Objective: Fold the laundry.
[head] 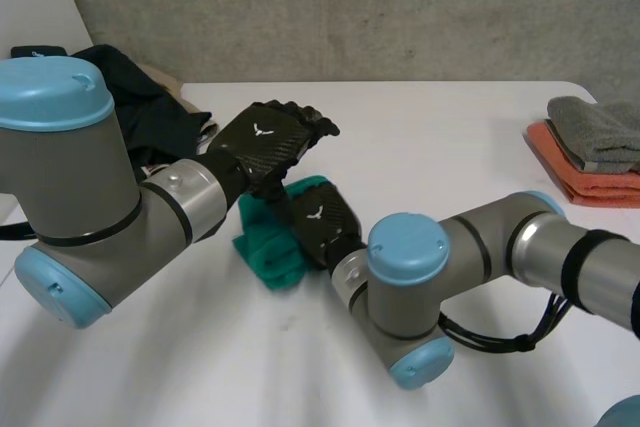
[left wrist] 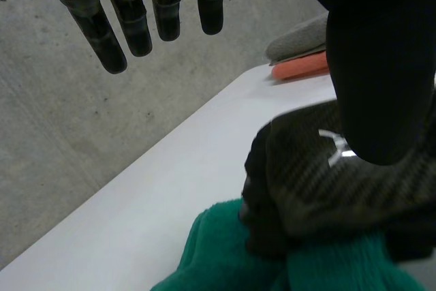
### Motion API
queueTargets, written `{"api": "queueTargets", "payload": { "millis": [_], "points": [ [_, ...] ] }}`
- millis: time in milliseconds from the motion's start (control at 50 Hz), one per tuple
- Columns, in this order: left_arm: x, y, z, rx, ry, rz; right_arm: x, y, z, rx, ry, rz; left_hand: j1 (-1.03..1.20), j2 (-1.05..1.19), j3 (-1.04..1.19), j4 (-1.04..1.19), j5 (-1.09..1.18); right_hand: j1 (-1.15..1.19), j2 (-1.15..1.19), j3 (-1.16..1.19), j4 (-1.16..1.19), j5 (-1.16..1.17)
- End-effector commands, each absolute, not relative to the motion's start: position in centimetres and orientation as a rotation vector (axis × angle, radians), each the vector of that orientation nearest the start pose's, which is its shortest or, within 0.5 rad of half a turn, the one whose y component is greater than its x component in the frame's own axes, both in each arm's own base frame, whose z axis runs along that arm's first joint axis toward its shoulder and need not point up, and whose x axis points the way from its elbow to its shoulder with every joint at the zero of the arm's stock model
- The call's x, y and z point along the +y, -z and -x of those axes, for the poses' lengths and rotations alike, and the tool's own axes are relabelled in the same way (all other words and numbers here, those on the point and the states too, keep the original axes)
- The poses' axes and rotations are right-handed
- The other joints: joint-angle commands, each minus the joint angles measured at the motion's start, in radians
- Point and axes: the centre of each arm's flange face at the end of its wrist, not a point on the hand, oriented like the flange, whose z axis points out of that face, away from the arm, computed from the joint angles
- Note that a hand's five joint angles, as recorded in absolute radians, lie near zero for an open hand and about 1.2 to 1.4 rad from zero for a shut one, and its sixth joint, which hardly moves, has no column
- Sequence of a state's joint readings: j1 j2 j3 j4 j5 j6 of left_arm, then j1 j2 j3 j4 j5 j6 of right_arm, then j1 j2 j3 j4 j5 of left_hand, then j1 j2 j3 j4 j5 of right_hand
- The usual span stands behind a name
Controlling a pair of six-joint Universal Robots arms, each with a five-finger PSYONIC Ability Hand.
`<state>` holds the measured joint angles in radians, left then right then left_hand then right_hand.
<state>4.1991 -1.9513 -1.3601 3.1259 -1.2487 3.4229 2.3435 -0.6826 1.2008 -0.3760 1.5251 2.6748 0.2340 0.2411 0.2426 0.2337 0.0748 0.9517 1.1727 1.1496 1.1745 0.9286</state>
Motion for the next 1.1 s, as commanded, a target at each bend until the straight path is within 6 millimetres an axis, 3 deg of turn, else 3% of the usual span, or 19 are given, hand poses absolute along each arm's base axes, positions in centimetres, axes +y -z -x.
{"api": "queueTargets", "payload": {
  "millis": [20, 120, 220, 360, 400, 420, 480, 500, 560, 620, 640, 700, 720, 780, 800, 860, 920, 1000, 1100],
  "points": [
    [-24.6, -24.6, 31.9, 2.370, 2.220, -1.381, -26.9, -12.1, -37.9, 1.888, 1.933, 1.207, 0.071, 0.063, 0.062, 0.071, 0.055, 0.445, 0.224, 0.247, 0.222, 0.293],
    [-24.7, -25.1, 31.6, 2.357, 2.236, -1.369, -29.9, -13.8, -34.9, 1.968, 1.979, 1.149, 0.071, 0.063, 0.062, 0.071, 0.055, 0.445, 0.224, 0.247, 0.222, 0.293],
    [-24.7, -25.5, 31.6, 2.342, 2.252, -1.366, -34.0, -17.1, -31.9, 1.929, 2.113, 1.058, 0.071, 0.063, 0.062, 0.071, 0.055, 0.445, 0.224, 0.247, 0.222, 0.293],
    [-24.6, -25.8, 31.6, 2.331, 2.267, -1.366, -41.0, -24.4, -28.4, 1.611, 2.465, 0.805, 0.068, 0.060, 0.059, 0.068, 0.052, 0.445, 0.224, 0.247, 0.222, 0.293],
    [-24.5, -25.8, 31.7, 2.327, 2.270, -1.372, -43.4, -27.1, -26.0, 1.517, 2.569, 0.686, 0.068, 0.060, 0.059, 0.068, 0.052, 0.445, 0.224, 0.247, 0.222, 0.293],
    [-24.5, -25.8, 31.7, 2.327, 2.270, -1.372, -45.2, -28.3, -23.7, 1.475, 2.628, 0.617, 0.068, 0.060, 0.059, 0.068, 0.052, 0.445, 0.224, 0.247, 0.222, 0.293],
    [-24.4, -26.0, 31.7, 2.325, 2.275, -1.372, -47.1, -29.9, -21.3, 1.423, 2.693, 0.562, 0.068, 0.060, 0.059, 0.068, 0.052, 0.445, 0.224, 0.247, 0.222, 0.293],
    [-24.3, -26.0, 31.7, 2.321, 2.277, -1.375, -48.5, -30.0, -19.6, 1.409, 2.716, 0.547, 0.068, 0.060, 0.059, 0.068, 0.052, 0.445, 0.224, 0.247, 0.222, 0.293],
    [-24.3, -26.0, 31.7, 2.323, 2.277, -1.374, -50.2, -29.7, -17.7, 1.401, 2.742, 0.557, 0.068, 0.060, 0.059, 0.068, 0.052, 0.445, 0.224, 0.247, 0.222, 0.293],
    [-24.2, -25.8, 31.6, 2.331, 2.266, -1.375, -52.3, -28.6, -14.3, 1.417, 2.768, 0.573, 0.068, 0.060, 0.059, 0.068, 0.052, 0.445, 0.224, 0.247, 0.222, 0.293],
    [-24.2, -25.7, 31.6, 2.334, 2.262, -1.376, -53.2, -27.6, -12.7, 1.443, 2.767, 0.585, 0.068, 0.060, 0.059, 0.068, 0.052, 0.445, 0.224, 0.247, 0.222, 0.293],
    [-24.0, -25.3, 31.5, 2.350, 2.241, -1.381, -54.5, -25.3, -10.2, 1.486, 2.752, 0.592, 0.071, 0.063, 0.062, 0.071, 0.055, 0.445, 0.224, 0.247, 0.222, 0.293],
    [-24.0, -25.2, 31.5, 2.354, 2.237, -1.381, -55.2, -23.5, -8.8, 1.493, 2.735, 0.591, 0.071, 0.063, 0.062, 0.071, 0.055, 0.445, 0.224, 0.247, 0.222, 0.293],
    [-23.9, -24.9, 31.5, 2.365, 2.225, -1.386, -55.9, -20.8, -6.9, 1.490, 2.708, 0.597, 0.071, 0.063, 0.062, 0.071, 0.055, 0.445, 0.224, 0.247, 0.222, 0.293],
    [-23.8, -24.7, 31.4, 2.372, 2.217, -1.387, -56.1, -18.4, -5.9, 1.520, 2.666, 0.609, 0.071, 0.063, 0.062, 0.071, 0.055, 0.445, 0.224, 0.247, 0.222, 0.293],
    [-23.7, -24.5, 31.4, 2.382, 2.204, -1.389, -55.6, -13.9, -3.8, 1.615, 2.589, 0.620, 0.071, 0.063, 0.062, 0.071, 0.055, 0.445, 0.224, 0.247, 0.222, 0.293],
    [-23.7, -24.2, 31.4, 2.391, 2.193, -1.389, -54.7, -10.8, -1.3, 1.718, 2.519, 0.610, 0.071, 0.063, 0.062, 0.071, 0.055, 0.445, 0.224, 0.247, 0.222, 0.293],
    [-23.6, -23.9, 31.4, 2.401, 2.179, -1.395, -53.9, -9.5, 0.0, 1.753, 2.479, 0.634, 0.071, 0.063, 0.062, 0.071, 0.055, 0.445, 0.224, 0.247, 0.222, 0.293],
    [-23.4, -23.9, 31.3, 2.403, 2.174, -1.400, -53.6, -10.1, 0.4, 1.732, 2.482, 0.666, 0.071, 0.063, 0.062, 0.071, 0.055, 0.445, 0.224, 0.247, 0.222, 0.293]
  ]
}}
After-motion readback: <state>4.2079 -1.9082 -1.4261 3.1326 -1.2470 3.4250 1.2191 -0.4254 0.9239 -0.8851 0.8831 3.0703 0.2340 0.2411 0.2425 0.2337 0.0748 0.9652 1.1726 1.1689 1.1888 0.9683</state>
